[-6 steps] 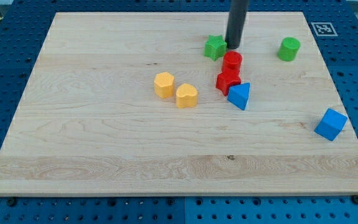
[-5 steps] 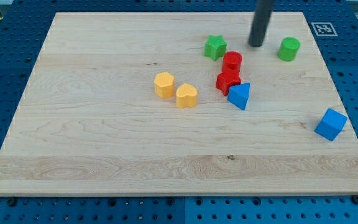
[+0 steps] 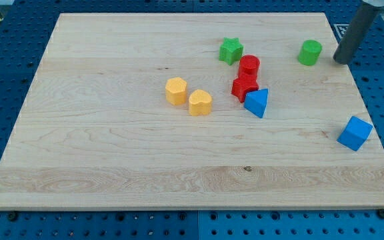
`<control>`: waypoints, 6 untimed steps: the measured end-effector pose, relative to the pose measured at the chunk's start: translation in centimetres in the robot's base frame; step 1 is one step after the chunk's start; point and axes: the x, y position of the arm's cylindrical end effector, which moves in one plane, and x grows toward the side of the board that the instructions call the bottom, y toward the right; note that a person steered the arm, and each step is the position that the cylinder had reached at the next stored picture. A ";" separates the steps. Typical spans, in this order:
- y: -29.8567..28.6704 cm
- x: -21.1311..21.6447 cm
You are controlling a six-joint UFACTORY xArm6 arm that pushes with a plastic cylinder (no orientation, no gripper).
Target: Push the green circle close to the green star
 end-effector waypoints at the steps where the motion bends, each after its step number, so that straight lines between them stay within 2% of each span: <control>1: -1.1 0.2; 2: -2.2 0.1; 4: -6.4 -4.0; 6: -14.0 -6.7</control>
